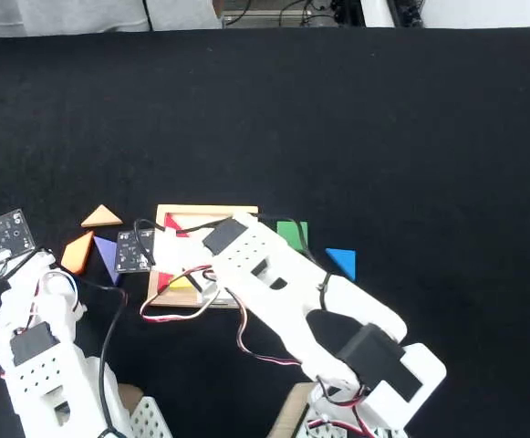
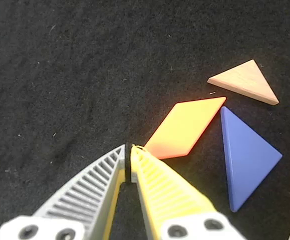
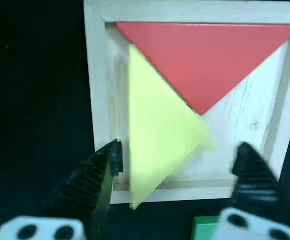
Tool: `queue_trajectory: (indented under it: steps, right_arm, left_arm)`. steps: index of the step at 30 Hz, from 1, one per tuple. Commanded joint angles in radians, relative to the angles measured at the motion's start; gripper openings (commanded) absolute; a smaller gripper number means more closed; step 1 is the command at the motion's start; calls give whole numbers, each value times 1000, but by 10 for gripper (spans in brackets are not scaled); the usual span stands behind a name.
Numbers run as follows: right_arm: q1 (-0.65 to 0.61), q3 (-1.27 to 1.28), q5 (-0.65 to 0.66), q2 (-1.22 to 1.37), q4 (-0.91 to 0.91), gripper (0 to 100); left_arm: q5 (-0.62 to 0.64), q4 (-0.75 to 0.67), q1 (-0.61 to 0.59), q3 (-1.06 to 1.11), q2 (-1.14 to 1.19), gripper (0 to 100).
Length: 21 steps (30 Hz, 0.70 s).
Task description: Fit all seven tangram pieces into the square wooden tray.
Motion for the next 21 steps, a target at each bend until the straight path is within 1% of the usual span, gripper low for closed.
queue_trajectory:
  steps: [1, 6, 8, 9, 10, 12, 14, 17, 19, 21]
  right_arm:
    - [-14, 1, -3, -53, -12, 352]
    - [-8, -4, -9, -64, -12, 350]
    - [29, -15, -9, -81, 9, 347]
    - [57, -25, -9, -97, 32, 326]
    - [92, -35, -9, -116, 49, 283]
    - [163, -61, -15, -165, 68, 142]
    - [224, -68, -69, -214, 58, 3]
    - [255, -8, -146, -237, -34, 74]
    - [242, 70, -130, -236, -130, 60]
    - [221, 122, -107, -222, -195, 15]
  left_arm:
    - [8, -17, -2, -45, -11, 30]
    - [8, -17, -1, -45, -11, 30]
    - [8, -17, -2, -45, -11, 30]
    - [8, -17, -4, -45, -11, 30]
    - [8, -17, -5, -45, -11, 30]
    - [8, -17, -4, -45, -11, 30]
    - [8, -17, -1, -45, -11, 30]
    - [8, -23, 1, -45, -11, 30]
    - [9, -40, 1, -36, -11, 30]
    - [9, -51, 1, -30, -11, 30]
